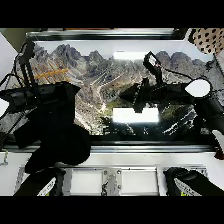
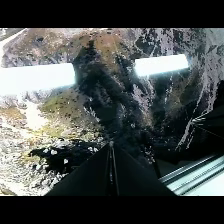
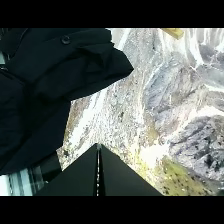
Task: Fold the clothes and pants, and hang the long-sleeved shirts on hangers.
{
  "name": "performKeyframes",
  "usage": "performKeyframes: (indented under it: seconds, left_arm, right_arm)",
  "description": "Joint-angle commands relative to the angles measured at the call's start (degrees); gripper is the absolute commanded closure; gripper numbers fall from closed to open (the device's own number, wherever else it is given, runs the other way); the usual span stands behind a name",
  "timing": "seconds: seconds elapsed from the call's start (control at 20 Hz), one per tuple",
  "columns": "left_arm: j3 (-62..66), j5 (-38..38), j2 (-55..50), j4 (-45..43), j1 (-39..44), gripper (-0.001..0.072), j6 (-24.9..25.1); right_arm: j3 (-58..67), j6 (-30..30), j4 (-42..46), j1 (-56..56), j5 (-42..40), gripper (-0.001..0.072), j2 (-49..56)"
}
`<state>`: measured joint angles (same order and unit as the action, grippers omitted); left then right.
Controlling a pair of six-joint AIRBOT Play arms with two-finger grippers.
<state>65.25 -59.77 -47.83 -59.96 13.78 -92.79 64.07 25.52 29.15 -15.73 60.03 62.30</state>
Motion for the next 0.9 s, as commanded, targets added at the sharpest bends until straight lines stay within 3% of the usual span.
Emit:
performKeyframes:
  seconds: [0.0,0.5,0.65,0.7,0.75,0.8,0.85]
  left_arm:
    - [-0.02,0.0,0.04,0.0,0.04,0.0693,0.0]
    - [0.0,2.1,0.04,-0.55,-0.83,0.0693,0.04]
    - [-0.02,-1.4,0.04,-0.57,-4.9,0.0692,0.37]
    - [-0.02,-2.93,0.04,-0.85,-6.8,0.062,2.71]
    - [-0.02,-4.22,0.04,-2.25,-8.85,0.0274,4.7]
    - [-0.04,-5.29,0.0,-5.14,-11.04,-0.0013,4.72]
    - [-0.07,-6.4,-0.44,-8.7,-13.35,-0.0013,4.48]
  right_arm:
    - [-0.02,0.02,0.0,-0.07,0.02,0.0698,0.02]
    - [-0.02,0.02,0.0,-0.07,0.02,0.0698,0.02]
    - [-0.02,0.02,0.0,-0.07,0.02,0.0698,0.02]
    - [-0.02,0.02,-0.02,-0.07,0.02,0.0698,0.02]
    - [-0.02,0.02,0.0,-0.07,0.02,0.0698,0.02]
    - [-0.02,0.02,0.0,-0.07,0.02,0.0698,0.04]
    - [-0.02,0.02,0.0,-0.07,0.02,0.0698,0.02]
